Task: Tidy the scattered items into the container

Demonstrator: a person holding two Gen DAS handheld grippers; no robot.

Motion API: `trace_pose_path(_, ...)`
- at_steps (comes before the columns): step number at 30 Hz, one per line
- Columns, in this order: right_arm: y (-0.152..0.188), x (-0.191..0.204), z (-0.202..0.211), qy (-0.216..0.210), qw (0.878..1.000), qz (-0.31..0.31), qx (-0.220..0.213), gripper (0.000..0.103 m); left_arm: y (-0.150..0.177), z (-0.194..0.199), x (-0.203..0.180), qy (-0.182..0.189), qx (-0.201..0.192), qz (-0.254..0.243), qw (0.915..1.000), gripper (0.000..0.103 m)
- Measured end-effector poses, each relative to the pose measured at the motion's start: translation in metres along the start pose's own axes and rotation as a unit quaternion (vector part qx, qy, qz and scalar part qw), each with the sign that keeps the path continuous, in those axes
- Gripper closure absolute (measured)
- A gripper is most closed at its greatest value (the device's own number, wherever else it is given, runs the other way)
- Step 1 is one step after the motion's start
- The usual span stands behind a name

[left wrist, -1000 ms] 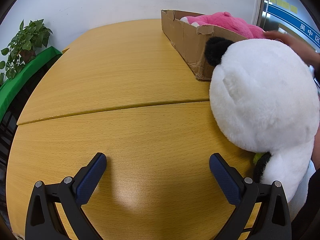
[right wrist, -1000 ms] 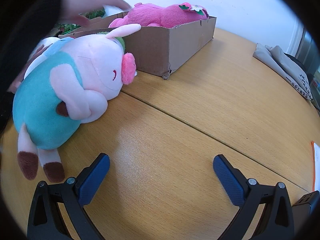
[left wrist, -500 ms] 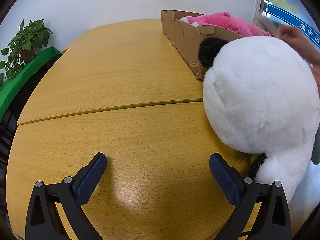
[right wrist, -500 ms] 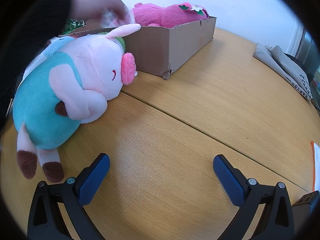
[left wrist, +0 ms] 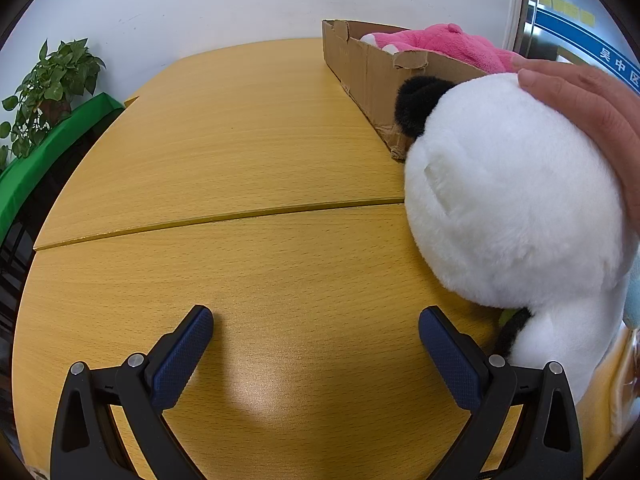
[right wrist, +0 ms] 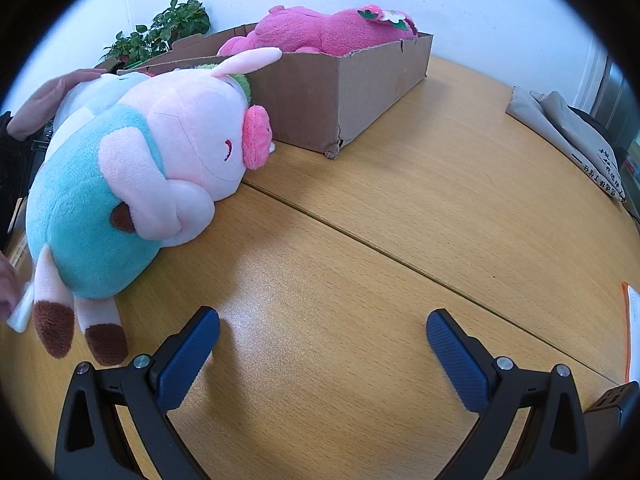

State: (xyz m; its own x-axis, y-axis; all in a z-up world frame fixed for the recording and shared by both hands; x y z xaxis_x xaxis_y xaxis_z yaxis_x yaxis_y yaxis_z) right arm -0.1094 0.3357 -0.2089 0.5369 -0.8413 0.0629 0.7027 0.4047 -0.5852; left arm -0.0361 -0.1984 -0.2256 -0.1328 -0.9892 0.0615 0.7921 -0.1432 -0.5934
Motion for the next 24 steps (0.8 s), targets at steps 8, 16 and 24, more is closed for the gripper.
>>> trace_pose_path(8, 0.0008, 0.0003, -0.0004, 0.000, 1.000, 0.000, 0.000, 0.000, 0.0000, 0.0003, 0.0006, 0.000, 0.000, 0.000, 1.0000, 0.000)
trace_pose_path(16, 0.0007, 0.0002, -0.0006, 0.000, 1.000, 0.000, 0.000, 0.000, 0.0002, 0.0000, 0.0015, 0.000, 0.000, 0.000, 1.0000, 0.000)
trace_pose_path(24, 0.0008, 0.0002, -0.0003, 0.000, 1.000, 0.000, 0.000, 0.000, -0.0001, -0.0005, 0.0025, 0.000, 0.000, 0.000, 1.0000, 0.000)
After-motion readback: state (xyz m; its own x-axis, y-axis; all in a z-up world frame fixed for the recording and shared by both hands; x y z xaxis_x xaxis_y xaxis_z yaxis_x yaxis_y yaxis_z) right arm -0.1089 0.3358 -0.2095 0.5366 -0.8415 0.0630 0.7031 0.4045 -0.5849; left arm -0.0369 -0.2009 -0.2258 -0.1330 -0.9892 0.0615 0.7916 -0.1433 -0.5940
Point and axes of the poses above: each gripper's, at about its wrist camera, not at the fingertips, and z roughly against the way its jaws point, x to its left, y to its underside, the point moved 9 cm from there along -z, roughly the way its jaws point, and after that the axes turned 7 degrees about -z, right-handed, at the moved point
